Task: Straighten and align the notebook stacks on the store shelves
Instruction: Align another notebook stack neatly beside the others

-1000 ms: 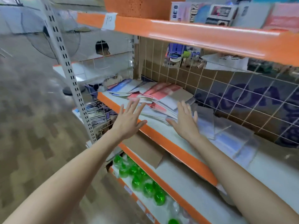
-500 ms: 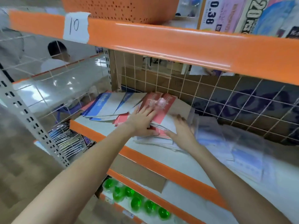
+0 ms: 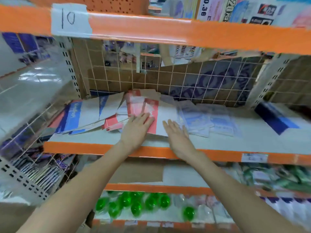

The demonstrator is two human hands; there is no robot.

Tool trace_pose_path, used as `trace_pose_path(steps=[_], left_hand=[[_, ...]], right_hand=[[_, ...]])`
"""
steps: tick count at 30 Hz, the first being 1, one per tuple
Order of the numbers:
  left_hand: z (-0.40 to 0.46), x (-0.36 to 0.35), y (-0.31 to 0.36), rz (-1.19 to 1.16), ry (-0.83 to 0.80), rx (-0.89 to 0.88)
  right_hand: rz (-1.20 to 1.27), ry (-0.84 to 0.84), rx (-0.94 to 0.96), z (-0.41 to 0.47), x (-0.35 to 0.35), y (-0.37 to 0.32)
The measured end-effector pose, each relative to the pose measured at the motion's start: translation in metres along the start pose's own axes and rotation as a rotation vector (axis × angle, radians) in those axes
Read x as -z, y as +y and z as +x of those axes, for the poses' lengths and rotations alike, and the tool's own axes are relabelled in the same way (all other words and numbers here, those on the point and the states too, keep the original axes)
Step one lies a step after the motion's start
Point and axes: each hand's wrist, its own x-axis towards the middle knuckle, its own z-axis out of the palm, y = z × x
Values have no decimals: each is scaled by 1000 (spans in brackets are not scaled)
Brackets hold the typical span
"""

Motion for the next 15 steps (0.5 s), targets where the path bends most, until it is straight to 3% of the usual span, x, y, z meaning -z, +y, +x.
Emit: trace_pose_path(steps=[6, 15], left_hand=[[-11, 5, 45, -13, -5, -159], [6, 35, 175, -110, 88, -386]], right_hand=[[58, 80, -176, -69, -2, 8], [35, 267, -421, -177, 31, 85]])
